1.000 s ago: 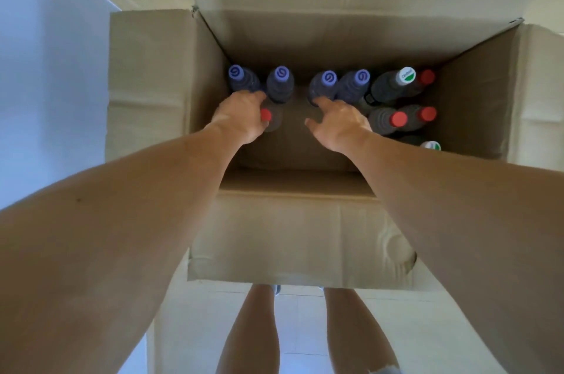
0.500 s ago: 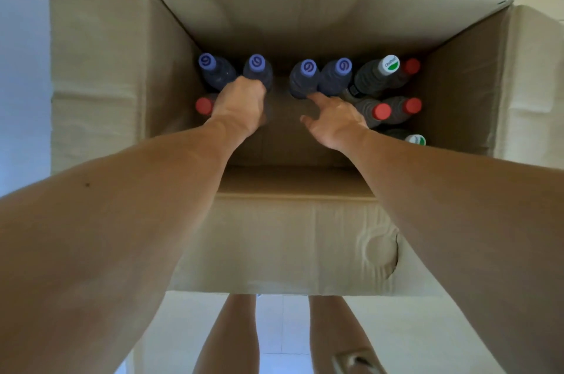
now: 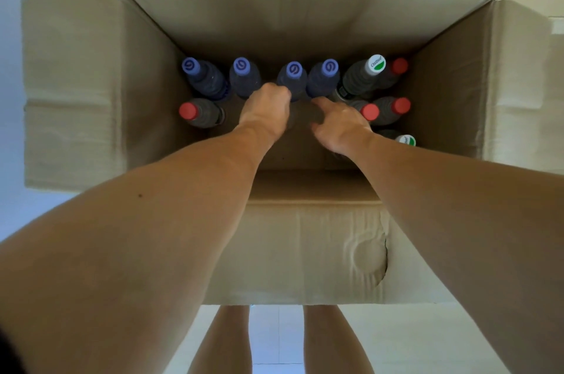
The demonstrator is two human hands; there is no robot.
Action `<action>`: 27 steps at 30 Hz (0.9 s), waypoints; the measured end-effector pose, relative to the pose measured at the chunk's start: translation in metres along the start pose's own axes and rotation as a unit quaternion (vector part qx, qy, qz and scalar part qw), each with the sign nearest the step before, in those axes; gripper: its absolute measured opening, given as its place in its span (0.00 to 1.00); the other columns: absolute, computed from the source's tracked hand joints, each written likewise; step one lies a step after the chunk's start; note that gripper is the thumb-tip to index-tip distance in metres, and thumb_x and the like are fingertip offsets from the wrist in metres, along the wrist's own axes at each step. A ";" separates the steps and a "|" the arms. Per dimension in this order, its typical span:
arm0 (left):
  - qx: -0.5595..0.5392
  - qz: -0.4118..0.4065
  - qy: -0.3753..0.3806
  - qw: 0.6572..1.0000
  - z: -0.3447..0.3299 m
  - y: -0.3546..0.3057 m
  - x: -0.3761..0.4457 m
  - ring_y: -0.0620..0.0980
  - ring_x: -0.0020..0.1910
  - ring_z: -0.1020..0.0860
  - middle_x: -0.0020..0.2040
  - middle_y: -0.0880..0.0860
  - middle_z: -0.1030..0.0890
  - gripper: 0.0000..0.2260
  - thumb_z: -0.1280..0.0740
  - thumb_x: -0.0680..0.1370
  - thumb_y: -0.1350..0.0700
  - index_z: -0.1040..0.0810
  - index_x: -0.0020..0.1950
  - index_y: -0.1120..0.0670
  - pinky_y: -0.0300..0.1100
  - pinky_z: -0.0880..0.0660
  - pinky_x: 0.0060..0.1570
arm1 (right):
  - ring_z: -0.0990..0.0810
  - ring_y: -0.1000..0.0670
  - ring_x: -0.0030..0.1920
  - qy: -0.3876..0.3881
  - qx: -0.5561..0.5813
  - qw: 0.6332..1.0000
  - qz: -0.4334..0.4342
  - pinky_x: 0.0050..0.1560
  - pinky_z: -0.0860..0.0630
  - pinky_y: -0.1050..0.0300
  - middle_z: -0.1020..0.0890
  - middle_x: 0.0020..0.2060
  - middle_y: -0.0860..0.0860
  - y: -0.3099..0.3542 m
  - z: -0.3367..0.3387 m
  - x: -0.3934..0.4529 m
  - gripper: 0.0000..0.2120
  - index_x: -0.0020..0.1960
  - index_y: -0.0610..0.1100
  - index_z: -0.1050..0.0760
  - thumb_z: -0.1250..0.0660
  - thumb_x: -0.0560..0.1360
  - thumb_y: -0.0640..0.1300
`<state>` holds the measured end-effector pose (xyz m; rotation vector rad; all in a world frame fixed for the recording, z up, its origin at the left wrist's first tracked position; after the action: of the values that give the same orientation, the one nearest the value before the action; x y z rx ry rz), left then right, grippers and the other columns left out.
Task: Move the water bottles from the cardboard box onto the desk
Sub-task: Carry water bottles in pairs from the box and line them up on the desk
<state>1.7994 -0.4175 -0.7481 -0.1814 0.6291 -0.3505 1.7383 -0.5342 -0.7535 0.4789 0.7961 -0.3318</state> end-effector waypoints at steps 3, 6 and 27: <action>-0.004 -0.008 0.005 1.000 -0.001 0.002 0.001 0.63 0.56 0.22 0.57 0.61 0.23 0.07 0.36 0.81 0.63 0.21 0.57 0.60 0.54 0.24 0.55 | 0.31 0.39 0.72 0.004 0.000 1.000 -0.006 0.68 0.29 0.45 0.32 0.73 0.43 -0.003 -0.001 0.001 0.28 0.79 0.55 0.43 0.39 0.82 0.51; 0.010 -0.015 0.021 1.000 0.001 0.010 0.001 0.62 0.59 0.23 0.60 0.59 0.25 0.12 0.33 0.79 0.62 0.22 0.62 0.57 0.55 0.24 0.58 | 0.32 0.39 0.72 0.006 0.002 1.000 -0.004 0.68 0.30 0.45 0.32 0.74 0.43 -0.001 -0.004 0.001 0.28 0.80 0.55 0.44 0.39 0.82 0.52; 0.085 0.140 0.057 0.985 -0.008 0.120 -0.011 0.65 0.61 0.23 0.62 0.63 0.23 0.15 0.32 0.79 0.60 0.26 0.67 0.57 0.56 0.24 0.56 | 0.31 0.39 0.72 0.035 0.017 0.999 0.002 0.69 0.30 0.45 0.32 0.74 0.42 0.009 -0.020 0.012 0.32 0.81 0.57 0.47 0.39 0.81 0.44</action>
<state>1.8181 -0.3032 -0.7807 0.0926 0.7244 -0.1417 1.7388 -0.5172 -0.7716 0.5272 0.8587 -0.3267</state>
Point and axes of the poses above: each hand's wrist, its own x-axis towards the middle knuckle, its own z-axis out of the back of the hand, y = z × x, the point moved 8 cm from there along x, towards the middle knuckle
